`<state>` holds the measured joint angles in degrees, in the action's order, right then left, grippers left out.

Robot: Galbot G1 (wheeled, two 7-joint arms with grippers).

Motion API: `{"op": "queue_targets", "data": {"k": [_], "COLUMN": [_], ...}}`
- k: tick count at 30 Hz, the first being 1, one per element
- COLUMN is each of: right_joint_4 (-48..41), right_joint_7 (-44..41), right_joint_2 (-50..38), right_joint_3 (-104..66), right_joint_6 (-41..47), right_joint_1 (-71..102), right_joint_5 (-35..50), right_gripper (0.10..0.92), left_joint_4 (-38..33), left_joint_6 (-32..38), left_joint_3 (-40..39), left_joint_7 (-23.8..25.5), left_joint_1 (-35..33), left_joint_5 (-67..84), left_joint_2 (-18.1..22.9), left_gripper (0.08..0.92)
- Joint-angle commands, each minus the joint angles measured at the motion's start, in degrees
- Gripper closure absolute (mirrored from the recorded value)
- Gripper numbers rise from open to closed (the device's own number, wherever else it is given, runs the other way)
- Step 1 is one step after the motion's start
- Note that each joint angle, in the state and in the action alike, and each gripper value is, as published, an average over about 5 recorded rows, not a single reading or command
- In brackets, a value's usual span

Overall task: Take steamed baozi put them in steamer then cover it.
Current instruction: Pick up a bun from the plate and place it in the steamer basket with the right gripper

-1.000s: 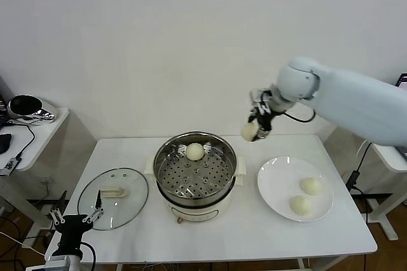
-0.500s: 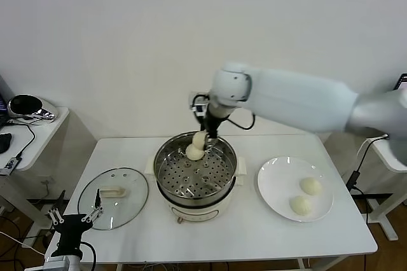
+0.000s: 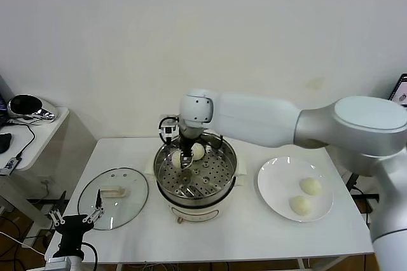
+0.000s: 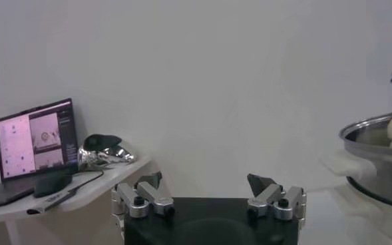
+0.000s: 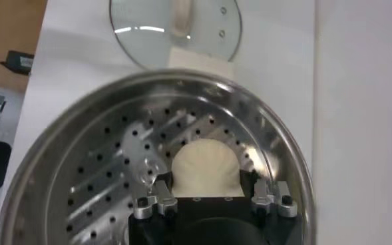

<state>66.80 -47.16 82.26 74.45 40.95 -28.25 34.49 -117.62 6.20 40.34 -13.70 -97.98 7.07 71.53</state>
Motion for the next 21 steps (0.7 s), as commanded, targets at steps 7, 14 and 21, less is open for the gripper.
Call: {"op": "queue_targets", "data": {"k": [7, 14, 21], "right_joint_4": [-2.9, 2.0, 13.7], "right_joint_7": [1.9, -4.0, -14.5], "right_joint_2": [3.3, -3.2, -19.7], "right_joint_3": [-0.3, -1.9, -1.3], "right_joint_6": [0.7, -0.1, -4.8], "right_joint_1": [3.2, -3.3, -11.6], "right_joint_5": [-0.4, -3.4, -7.9], "right_gripper": [0.341, 0.216, 0.203], "left_joint_4": [0.1, -0.3, -0.4], "left_joint_6": [0.1, -0.1, 0.0], "left_joint_3": [-0.1, 0.2, -0.2], "left_joint_7": [0.0, 0.0, 0.3], "left_joint_1": [0.1, 0.2, 0.2], "left_joint_5": [-0.1, -0.1, 0.0], "left_joint_2": [0.1, -0.3, -0.5], "left_gripper": [0.177, 0.177, 0.177]}}
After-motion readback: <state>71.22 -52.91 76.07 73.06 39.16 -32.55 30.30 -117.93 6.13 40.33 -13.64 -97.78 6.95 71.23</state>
